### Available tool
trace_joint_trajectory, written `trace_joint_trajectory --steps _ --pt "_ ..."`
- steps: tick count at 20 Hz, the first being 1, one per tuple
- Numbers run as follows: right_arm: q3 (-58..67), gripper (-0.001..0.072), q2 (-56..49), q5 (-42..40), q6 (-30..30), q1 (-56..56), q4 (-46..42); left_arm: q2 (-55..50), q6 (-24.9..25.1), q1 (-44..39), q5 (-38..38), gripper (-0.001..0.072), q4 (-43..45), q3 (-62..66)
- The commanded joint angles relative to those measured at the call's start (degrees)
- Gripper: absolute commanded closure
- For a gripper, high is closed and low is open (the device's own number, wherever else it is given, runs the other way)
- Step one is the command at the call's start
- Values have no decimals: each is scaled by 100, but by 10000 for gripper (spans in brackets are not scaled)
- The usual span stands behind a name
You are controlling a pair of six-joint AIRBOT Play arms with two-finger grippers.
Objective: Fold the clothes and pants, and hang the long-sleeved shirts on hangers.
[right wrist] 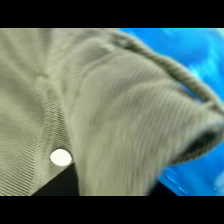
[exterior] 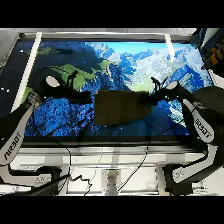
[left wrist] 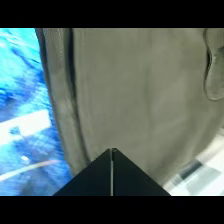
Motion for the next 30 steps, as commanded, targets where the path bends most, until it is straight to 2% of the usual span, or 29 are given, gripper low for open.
trace_joint_trajectory --steps 1,3,5,10,12,15,20,22,26,27,29,30 --pt "1067 662 332 393 4 181 173 168 149 420 15 688 501 136" --pt "1762 662 723 407 63 20 35 481 146 723 17 688 1414 374" --pt "2345 662 1123 407 393 -273 -223 907 146 981 17 687 2422 501" --pt "3228 662 2146 476 2072 -1628 -1631 2052 146 1453 -280 687 4245 501" --pt "3342 662 2503 708 2505 -2369 -2004 2382 146 1589 -313 686 4795 498" --pt "3340 662 2931 1578 2903 -3626 -2588 2649 146 1805 -350 686 4968 498" --pt "3333 662 3077 3834 3193 -5751 -3401 2673 146 1858 -525 686 4966 485" --pt "3333 662 3077 4098 3191 -6485 -3589 2673 146 1860 -527 686 4946 485" --pt "3333 648 3077 4063 3193 -7493 -3967 2673 146 1860 -525 686 4944 485" --pt "3333 554 3075 3915 3193 -7628 -3960 2673 146 1858 -520 686 4940 485" --pt "3333 100 3075 3805 3193 -7731 -3950 2669 146 1858 -518 686 4898 485" --pt "3333 16 3075 3786 3193 -7729 -3930 2669 146 1858 -518 686 4900 485"
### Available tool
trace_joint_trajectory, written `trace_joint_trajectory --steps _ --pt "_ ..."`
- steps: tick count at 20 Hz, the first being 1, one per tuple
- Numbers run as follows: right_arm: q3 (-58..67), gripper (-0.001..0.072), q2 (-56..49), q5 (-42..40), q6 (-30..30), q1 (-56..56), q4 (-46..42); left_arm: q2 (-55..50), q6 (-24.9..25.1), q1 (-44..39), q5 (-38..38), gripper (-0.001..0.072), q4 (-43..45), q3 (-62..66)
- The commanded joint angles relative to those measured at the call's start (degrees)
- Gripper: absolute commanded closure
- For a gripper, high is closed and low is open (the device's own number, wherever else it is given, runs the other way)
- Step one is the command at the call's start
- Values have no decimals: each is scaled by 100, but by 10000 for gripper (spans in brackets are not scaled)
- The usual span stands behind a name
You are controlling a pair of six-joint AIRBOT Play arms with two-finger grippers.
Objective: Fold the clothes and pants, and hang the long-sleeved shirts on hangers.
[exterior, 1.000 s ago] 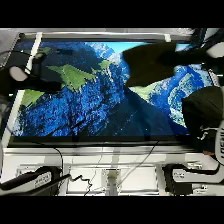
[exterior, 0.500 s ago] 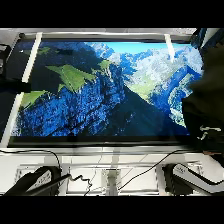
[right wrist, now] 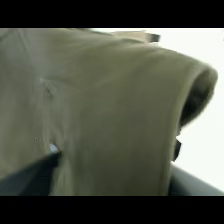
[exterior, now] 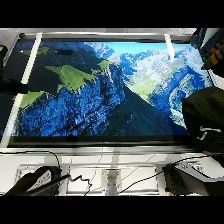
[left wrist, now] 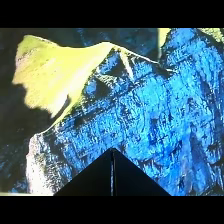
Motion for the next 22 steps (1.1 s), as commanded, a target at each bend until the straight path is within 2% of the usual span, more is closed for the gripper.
trace_joint_trajectory --steps 1,5,6,8,9,12,16,18,21,22 --pt "4 28 2 -72 17 -289 42 0 0 4 2 686 -17 -2" --pt "-35 48 2 -240 17 -289 667 0 0 4 0 686 -17 -2" --pt "-83 212 -4 -295 15 -289 1137 0 0 4 0 686 -17 -2" --pt "-205 588 -46 -332 -85 -149 2249 0 0 4 2 686 -17 -2" --pt "-315 661 -50 -343 -247 94 2677 0 0 4 0 686 -17 -2" --pt "-638 661 -50 -293 -592 1443 2955 0 0 4 0 686 -17 -2" --pt "-1261 661 -50 -409 -942 4426 2452 0 0 4 0 686 -17 -2" --pt "-1639 661 -52 -953 -1246 5982 2098 0 0 4 0 686 -17 -2" --pt "-1926 661 -118 -1952 -2120 7847 1519 0 0 4 2 686 -17 -2" --pt "-1923 661 -157 -2269 -2107 8325 1145 0 0 4 2 686 -17 -2"
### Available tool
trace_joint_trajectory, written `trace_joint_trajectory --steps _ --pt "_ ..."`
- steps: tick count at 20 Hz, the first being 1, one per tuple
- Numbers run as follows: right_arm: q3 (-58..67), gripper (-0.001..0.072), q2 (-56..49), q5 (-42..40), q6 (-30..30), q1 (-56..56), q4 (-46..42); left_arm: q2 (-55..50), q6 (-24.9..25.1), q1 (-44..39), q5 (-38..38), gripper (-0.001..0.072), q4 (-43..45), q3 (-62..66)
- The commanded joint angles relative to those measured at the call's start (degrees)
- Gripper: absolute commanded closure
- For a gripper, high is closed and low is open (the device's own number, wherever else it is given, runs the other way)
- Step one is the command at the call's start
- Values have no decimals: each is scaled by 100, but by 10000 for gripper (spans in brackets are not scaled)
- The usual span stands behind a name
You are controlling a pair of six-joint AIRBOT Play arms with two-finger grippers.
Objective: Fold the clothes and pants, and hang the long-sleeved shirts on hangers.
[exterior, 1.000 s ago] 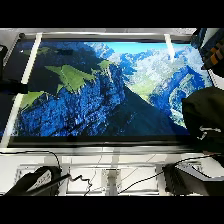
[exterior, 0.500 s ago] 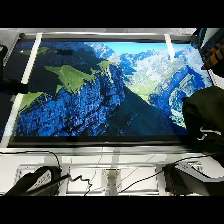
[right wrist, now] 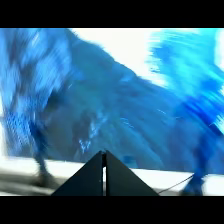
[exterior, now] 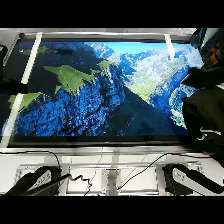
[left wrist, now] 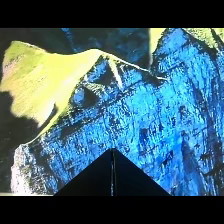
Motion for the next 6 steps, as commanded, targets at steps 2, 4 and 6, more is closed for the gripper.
trace_joint_trajectory --steps 2,4,6 --pt "-223 662 -101 -1528 -92 2225 -1600 0 0 4 0 686 2 -2" --pt "-223 662 -101 -1880 896 2321 -2520 0 0 4 0 686 2 -2" --pt "-223 661 -98 -1845 1062 2131 -2675 0 0 4 0 686 2 -2"
